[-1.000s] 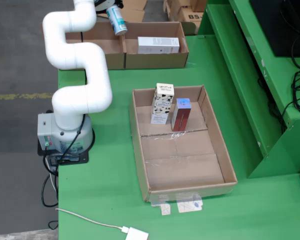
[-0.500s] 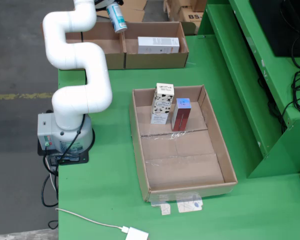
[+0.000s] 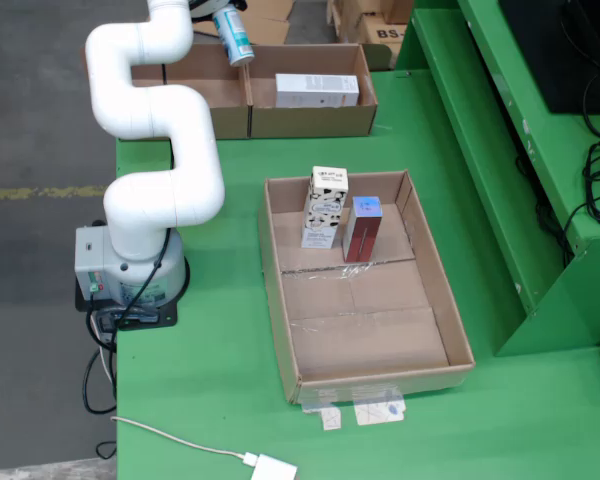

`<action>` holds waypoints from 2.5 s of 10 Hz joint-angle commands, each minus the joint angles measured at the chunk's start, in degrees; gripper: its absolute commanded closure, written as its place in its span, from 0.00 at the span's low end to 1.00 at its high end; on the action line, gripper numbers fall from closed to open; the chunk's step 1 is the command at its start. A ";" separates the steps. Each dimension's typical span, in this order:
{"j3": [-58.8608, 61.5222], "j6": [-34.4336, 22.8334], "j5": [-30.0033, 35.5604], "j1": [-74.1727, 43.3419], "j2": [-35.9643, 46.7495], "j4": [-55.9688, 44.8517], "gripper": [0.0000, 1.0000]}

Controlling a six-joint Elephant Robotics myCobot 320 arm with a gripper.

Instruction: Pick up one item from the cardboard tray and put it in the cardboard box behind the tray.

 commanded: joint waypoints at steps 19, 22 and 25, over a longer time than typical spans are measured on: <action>1.66 4.05 -0.89 3.07 0.00 0.87 1.00; 1.66 5.86 -0.89 3.87 -0.31 0.86 1.00; 1.66 7.58 -0.89 5.16 -0.56 0.86 1.00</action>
